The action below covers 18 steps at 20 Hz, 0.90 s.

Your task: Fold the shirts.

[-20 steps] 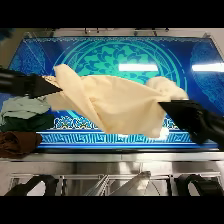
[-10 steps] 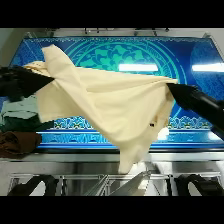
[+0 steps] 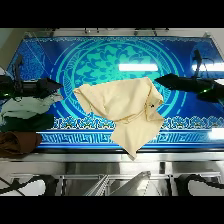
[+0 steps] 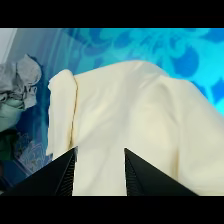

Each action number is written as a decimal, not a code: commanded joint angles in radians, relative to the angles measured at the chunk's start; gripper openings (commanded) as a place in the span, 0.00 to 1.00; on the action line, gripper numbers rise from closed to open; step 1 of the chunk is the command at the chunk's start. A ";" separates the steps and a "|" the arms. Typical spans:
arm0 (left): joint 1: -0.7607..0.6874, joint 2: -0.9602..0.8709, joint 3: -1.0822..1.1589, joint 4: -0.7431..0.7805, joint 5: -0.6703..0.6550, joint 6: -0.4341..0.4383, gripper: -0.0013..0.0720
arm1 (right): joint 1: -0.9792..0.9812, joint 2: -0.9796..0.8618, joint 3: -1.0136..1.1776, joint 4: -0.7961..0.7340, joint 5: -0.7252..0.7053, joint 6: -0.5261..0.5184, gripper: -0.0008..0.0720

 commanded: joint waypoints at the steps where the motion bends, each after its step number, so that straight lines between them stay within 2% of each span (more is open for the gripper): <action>1: 0.049 -0.067 -0.021 0.002 0.077 -0.019 0.99 | -0.139 0.032 -0.030 -0.117 0.193 0.137 0.48; 4: 0.033 -0.094 -0.085 0.003 0.045 -0.019 0.99 | -0.243 0.156 -0.263 -0.216 0.182 0.217 0.48; 6: 0.019 -0.122 -0.106 0.002 0.048 -0.019 0.99 | -0.313 0.260 -0.447 -0.308 0.096 0.296 0.49; 8: 0.001 -0.150 -0.109 0.001 0.050 -0.019 0.99 | -0.335 0.343 -0.605 -0.367 -0.001 0.351 0.67; 9: -0.009 -0.158 -0.109 0.001 0.048 -0.019 0.99 | -0.332 0.359 -0.658 -0.373 -0.029 0.366 0.67; 12: -0.037 -0.161 -0.108 0.000 0.045 -0.019 0.99 | -0.317 0.343 -0.752 -0.373 -0.130 0.364 0.67; 15: -0.050 -0.161 -0.108 0.001 0.045 -0.019 0.99 | -0.286 0.295 -0.757 -0.368 -0.158 0.360 0.67; 18: -0.055 -0.161 -0.108 0.000 0.045 -0.019 0.99 | -0.185 0.246 -0.757 -0.289 -0.192 0.360 0.67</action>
